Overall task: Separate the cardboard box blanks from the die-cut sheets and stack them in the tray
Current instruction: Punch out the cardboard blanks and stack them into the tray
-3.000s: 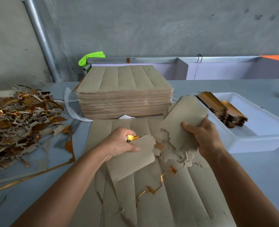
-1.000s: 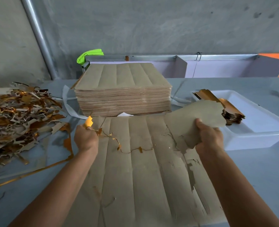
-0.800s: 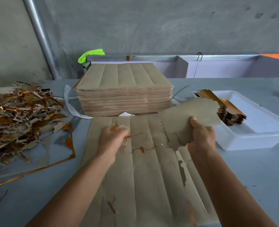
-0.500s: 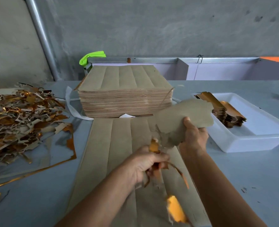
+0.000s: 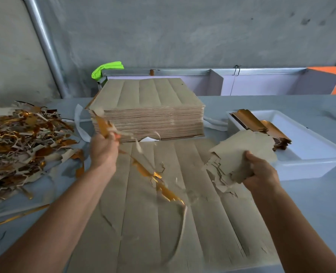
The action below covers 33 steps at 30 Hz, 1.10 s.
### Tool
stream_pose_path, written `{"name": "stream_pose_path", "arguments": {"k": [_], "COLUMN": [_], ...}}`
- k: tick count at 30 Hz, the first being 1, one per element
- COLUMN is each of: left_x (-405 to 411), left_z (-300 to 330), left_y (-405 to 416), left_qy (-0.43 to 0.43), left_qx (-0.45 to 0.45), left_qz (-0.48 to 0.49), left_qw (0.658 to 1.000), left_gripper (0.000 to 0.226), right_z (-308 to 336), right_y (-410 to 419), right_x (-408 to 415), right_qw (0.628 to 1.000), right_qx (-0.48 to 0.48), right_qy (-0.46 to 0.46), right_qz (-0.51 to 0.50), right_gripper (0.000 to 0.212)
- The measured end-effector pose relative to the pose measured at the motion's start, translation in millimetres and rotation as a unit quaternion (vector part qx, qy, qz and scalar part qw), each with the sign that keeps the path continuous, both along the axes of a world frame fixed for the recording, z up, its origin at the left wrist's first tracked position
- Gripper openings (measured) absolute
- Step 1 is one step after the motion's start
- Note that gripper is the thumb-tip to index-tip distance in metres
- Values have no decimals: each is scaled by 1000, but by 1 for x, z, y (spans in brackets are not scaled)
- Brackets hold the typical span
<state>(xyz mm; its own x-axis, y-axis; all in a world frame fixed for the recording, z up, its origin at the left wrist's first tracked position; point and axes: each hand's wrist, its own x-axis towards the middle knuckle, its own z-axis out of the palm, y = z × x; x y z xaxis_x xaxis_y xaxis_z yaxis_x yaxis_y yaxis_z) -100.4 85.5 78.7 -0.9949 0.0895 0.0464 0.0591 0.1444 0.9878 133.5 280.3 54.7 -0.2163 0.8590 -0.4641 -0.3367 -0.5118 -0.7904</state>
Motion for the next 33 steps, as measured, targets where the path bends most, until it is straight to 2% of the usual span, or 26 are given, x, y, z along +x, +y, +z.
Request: {"name": "stream_pose_path", "arguments": {"k": [2,5,8,10,12,14,16,17,18,20,22,24,28,31,33], "left_x": [-17,-27,-12,2,11,16,21,24,28,32,39,51,97,132,149], "left_z": [16,27,7,-17,-40,-59,-75,-83,-89,-95,-91,-81,-70,-78,-83], "left_y": [-1,1,14,21,28,33,40,44,48,56,63,73,97,104,102], "left_qy": [94,180,180,147,119,113,153,173,186,195,205,236,298,295,313], "left_qx": [19,14,-84,-181,-273,-399,-507,-517,-494,-406,-371,-360,-288,-295,-334], "left_qz": [31,-3,-113,-204,-285,-345,-361,-357,-349,-322,-307,-316,-372,-456,-480], "left_qw": [995,984,974,951,911,842,767,759,774,833,852,846,830,786,748], "left_gripper": [18,15,16,18,23,58,93,95,84,41,14,13,26,43,41], "right_z": [2,7,13,16,16,16,15,15,16,18,20,23,29,29,28], "right_y": [3,7,6,4,4,5,7,8,9,10,13,15,16,14,14], "right_x": [6,13,13,10,10,12,15,17,19,22,26,30,32,31,32], "right_qw": [1000,998,996,996,996,995,995,994,994,993,992,991,989,989,989], "right_qx": [3,33,77,82,84,90,94,96,97,100,103,104,99,96,95], "right_qy": [6,4,-14,3,23,26,34,39,44,51,59,69,95,99,100], "right_qz": [-17,-45,-40,-30,-26,-26,-26,-25,-26,-31,-38,-41,-50,-53,-51], "right_gripper": [46,42,36,40,41,38,34,33,32,34,37,36,34,35,37]}}
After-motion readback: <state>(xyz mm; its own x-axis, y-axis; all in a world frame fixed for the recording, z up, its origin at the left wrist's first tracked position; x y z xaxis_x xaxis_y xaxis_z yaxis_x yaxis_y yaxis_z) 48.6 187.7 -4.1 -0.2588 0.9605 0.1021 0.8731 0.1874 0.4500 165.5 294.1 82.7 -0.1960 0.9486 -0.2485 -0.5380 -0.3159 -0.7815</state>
